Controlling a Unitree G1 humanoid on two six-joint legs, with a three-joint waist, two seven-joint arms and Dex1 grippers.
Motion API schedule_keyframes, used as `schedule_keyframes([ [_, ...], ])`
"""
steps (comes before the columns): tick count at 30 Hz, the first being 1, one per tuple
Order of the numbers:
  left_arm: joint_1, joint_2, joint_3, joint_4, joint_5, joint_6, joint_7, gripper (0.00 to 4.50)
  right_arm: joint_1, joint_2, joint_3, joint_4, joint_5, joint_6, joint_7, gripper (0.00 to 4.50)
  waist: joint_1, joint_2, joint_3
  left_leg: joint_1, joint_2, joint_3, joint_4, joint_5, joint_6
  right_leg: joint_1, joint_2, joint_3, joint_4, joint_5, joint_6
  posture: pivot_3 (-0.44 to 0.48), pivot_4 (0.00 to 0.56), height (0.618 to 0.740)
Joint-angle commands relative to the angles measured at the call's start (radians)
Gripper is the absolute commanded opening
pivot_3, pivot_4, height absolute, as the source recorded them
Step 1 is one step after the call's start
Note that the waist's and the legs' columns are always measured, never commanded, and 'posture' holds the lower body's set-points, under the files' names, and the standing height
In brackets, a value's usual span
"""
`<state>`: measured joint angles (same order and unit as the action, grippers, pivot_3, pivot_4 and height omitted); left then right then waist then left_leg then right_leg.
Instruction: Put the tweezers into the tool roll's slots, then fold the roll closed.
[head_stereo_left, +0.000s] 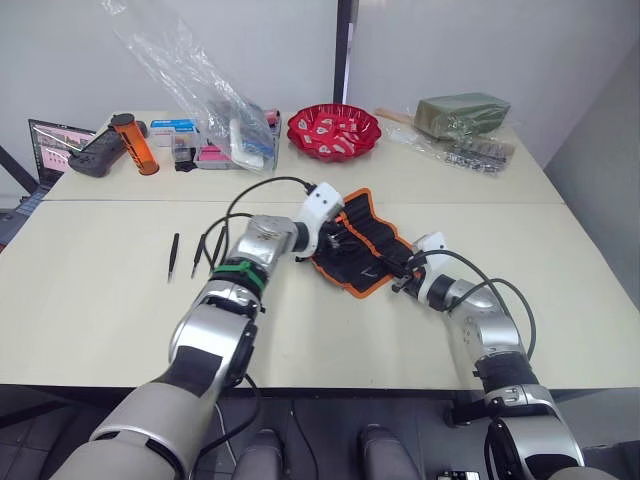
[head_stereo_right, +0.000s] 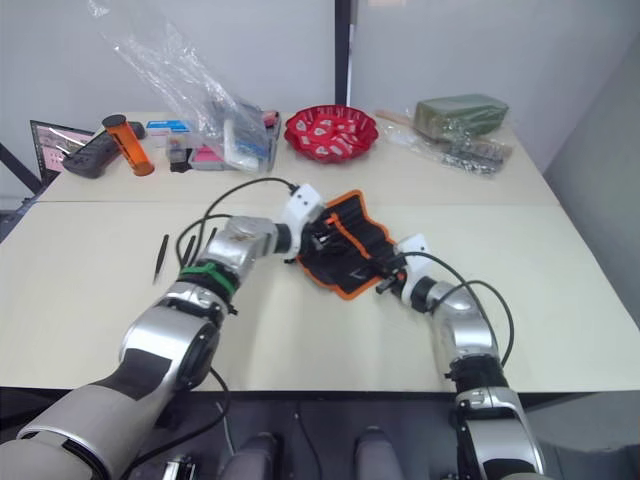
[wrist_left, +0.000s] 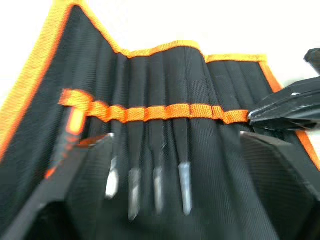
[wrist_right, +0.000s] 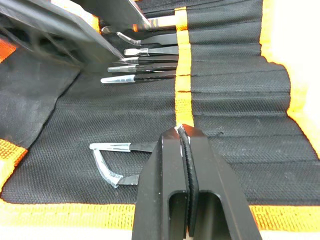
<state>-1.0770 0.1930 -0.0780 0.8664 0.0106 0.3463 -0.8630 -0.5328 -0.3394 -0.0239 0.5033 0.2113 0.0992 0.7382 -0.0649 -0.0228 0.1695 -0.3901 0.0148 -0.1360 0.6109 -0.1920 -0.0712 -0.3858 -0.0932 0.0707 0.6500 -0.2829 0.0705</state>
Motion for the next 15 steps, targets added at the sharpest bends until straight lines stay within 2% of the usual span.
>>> schedule_keyframes([
  [1,0.067,0.089,0.041,-0.31,-0.057,0.142,-0.016,4.18,0.012,-0.003,-0.035,0.024,0.022,0.033,-0.012,0.0,-0.005,0.0,0.0,0.0,0.0,0.0,0.0,0.0,0.0,0.0,0.0,0.0,0.0,0.0,0.0,0.0,0.15,0.74],
  [5,0.164,0.19,0.116,-0.57,-0.12,0.297,0.02,4.18,0.003,-0.01,-0.047,0.017,0.04,0.049,-0.004,0.0,-0.002,0.0,0.0,0.0,0.0,-0.001,0.0,0.0,0.0,0.0,0.0,0.0,0.003,0.0,0.0,0.0,0.15,0.74],
  [10,0.362,0.285,0.241,-0.902,-0.199,0.486,0.095,4.18,-0.017,-0.019,-0.035,0.044,0.029,0.054,0.011,0.0,-0.004,0.0,0.0,0.002,0.0,-0.001,0.0,0.0,0.0,0.0,0.0,0.0,0.006,0.0,0.0,0.0,0.15,0.74],
  [13,0.487,0.321,0.369,-1.058,-0.25,0.567,0.154,4.18,-0.038,-0.023,-0.023,0.071,0.018,0.051,0.021,0.0,-0.006,0.0,0.0,0.002,0.0,-0.001,0.0,0.0,0.0,0.0,0.0,0.0,0.005,0.0,0.0,0.0,0.15,0.74],
  [15,0.579,0.314,0.514,-1.148,-0.289,0.605,0.213,4.18,-0.051,-0.024,-0.016,0.086,0.014,0.048,0.032,0.0,-0.005,0.0,0.0,0.002,0.001,-0.002,0.0,0.0,0.0,-0.001,0.001,0.0,0.005,0.0,-0.001,0.0,0.15,0.74],
])
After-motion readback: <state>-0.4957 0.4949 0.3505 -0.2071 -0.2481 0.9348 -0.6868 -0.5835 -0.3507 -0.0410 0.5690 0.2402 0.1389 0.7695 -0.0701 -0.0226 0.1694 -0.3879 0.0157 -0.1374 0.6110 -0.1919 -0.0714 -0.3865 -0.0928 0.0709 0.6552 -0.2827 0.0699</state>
